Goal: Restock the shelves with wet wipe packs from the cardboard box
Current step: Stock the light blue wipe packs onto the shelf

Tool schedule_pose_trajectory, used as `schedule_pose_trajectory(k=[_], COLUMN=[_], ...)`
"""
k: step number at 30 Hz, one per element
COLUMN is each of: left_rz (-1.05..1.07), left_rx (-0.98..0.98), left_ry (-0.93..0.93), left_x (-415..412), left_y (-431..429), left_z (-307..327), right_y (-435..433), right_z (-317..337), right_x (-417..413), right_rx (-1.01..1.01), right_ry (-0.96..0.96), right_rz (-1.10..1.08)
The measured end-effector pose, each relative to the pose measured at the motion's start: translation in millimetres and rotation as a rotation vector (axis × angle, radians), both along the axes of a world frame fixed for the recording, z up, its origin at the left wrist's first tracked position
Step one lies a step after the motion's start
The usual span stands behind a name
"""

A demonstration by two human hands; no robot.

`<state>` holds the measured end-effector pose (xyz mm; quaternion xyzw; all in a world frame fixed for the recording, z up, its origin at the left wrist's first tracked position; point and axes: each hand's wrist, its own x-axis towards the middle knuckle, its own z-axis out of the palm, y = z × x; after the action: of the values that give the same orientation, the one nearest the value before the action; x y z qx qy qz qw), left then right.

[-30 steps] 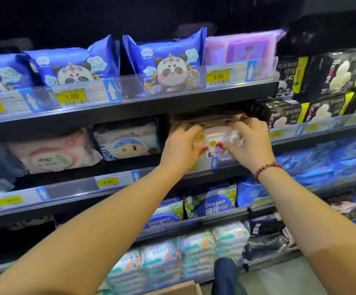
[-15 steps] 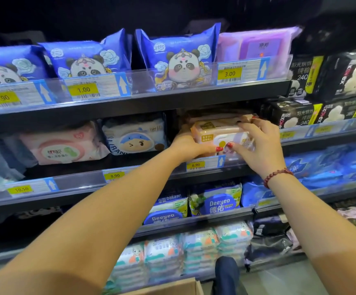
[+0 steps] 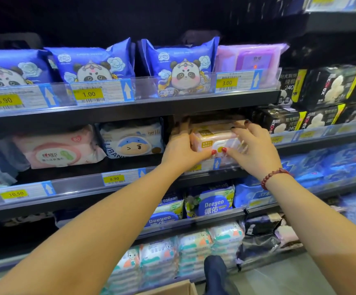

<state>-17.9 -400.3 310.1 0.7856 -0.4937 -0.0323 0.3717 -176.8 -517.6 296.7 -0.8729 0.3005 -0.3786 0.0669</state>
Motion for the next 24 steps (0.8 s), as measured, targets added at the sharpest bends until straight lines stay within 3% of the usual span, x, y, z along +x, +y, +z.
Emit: schedule_pose_trajectory(k=[3,8,15,19,24], left_rz=[0.000,-0.181,-0.161,-0.140,-0.131], left_rx=[-0.109,-0.124,-0.011,0.048,0.056], left_ry=[-0.211,-0.550,-0.484,-0.546,-0.628], left_x=[5.2,9.9,12.4,2.5,-4.1], left_y=[8.6,12.2,8.8,12.1,35.1], left_z=[0.1,2.7,9.2,18.5,31.4], right_y=[8.6,11.4,12.8,18.4,31.0], right_z=[2.3,-6.0,-10.7,-7.4,12.6], right_x=[8.7,23.5,32.3,29.0,13.3], right_rx=[-0.021,-0.050,-0.102,-0.044,-0.040], right_ry=[-0.010,-0.029,-0.043,-0.031,0.178], right_rz=[0.023,-0.051,-0.134,-0.128,-0.128])
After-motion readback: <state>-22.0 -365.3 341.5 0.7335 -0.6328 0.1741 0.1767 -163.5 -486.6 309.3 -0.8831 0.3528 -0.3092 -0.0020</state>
